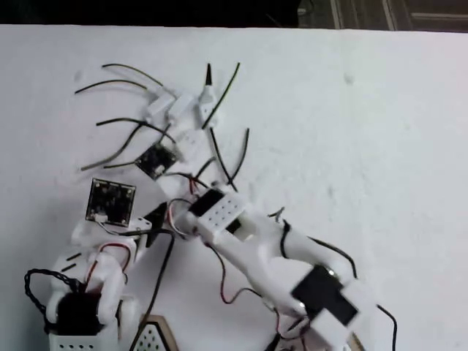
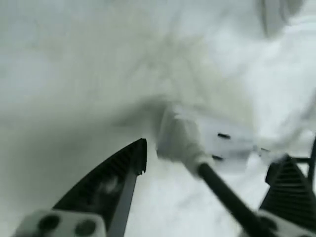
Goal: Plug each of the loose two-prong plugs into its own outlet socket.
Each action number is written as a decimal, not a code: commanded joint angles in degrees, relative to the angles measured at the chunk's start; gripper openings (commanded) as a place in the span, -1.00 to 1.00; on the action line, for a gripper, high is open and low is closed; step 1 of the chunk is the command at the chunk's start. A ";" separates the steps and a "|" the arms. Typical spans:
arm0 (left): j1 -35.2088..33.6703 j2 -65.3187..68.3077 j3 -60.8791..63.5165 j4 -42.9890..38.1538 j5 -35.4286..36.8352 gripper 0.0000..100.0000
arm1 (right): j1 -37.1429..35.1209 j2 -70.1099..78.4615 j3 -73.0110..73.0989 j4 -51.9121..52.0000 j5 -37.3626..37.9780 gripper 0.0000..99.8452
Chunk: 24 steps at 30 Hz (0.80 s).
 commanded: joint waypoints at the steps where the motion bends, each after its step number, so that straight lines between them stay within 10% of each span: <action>1: -0.40 -0.04 0.00 -1.23 0.26 -0.38 | -0.22 2.95 -4.75 -2.24 -0.35 -0.30; 10: -0.40 -0.04 0.00 -1.23 0.26 -0.38 | 4.97 6.81 -9.49 -2.68 -0.35 -0.85; 24: -0.31 -0.04 0.88 -2.02 0.18 -0.38 | 18.68 7.60 -23.21 -5.41 0.18 -0.88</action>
